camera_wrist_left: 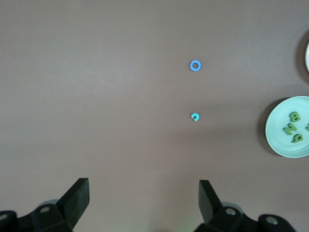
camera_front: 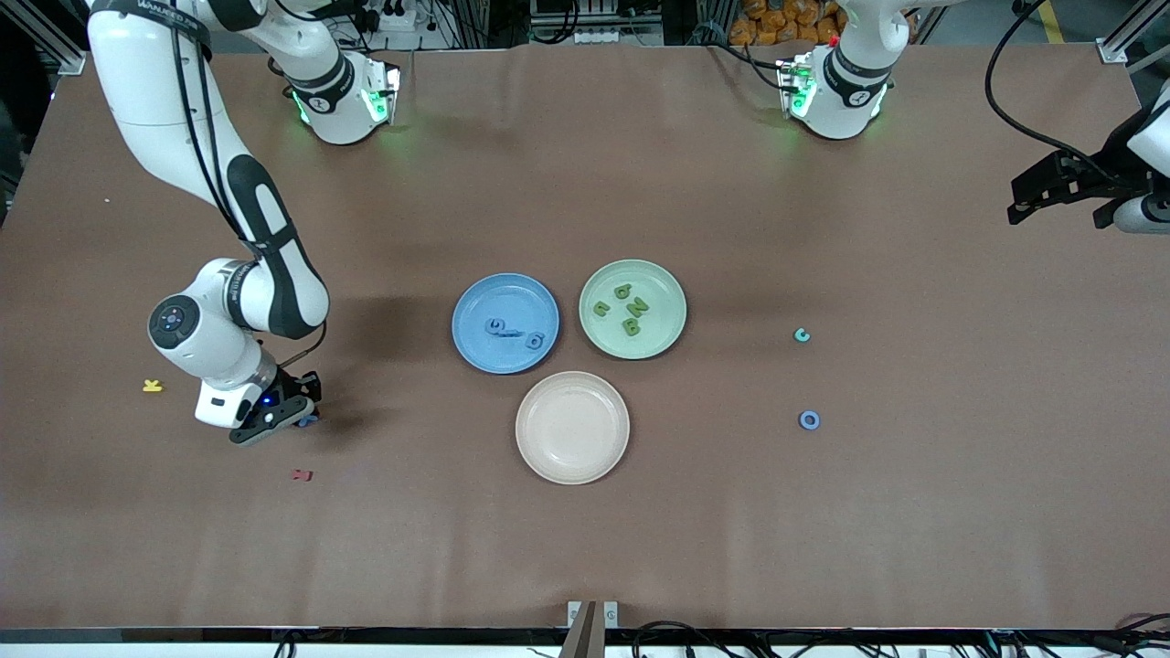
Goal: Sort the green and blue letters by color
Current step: 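Lift the blue x with the right gripper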
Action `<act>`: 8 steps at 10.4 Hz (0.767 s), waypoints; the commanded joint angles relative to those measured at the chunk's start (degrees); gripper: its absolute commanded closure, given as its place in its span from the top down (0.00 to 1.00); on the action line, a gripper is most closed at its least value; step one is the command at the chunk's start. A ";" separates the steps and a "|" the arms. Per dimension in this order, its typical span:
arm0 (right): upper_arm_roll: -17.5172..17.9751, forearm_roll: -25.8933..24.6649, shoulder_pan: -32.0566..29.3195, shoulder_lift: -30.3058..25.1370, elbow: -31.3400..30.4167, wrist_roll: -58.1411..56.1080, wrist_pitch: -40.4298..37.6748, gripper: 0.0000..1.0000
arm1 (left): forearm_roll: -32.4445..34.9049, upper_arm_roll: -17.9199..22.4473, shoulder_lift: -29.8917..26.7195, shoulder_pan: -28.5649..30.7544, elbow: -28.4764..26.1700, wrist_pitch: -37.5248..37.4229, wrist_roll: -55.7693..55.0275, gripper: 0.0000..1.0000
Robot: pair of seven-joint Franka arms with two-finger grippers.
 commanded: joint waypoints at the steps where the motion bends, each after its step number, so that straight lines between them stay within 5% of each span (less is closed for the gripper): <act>1: 2.82 0.47 -1.90 -1.96 -0.47 5.55 -3.71 0.01 | -1.34 -0.10 -0.42 0.16 -0.22 -0.20 -0.62 1.00; 8: 6.61 0.38 4.06 -9.35 -0.47 36.39 -11.98 0.01 | -0.82 -0.18 -0.25 -0.19 -0.49 -0.20 -1.32 1.00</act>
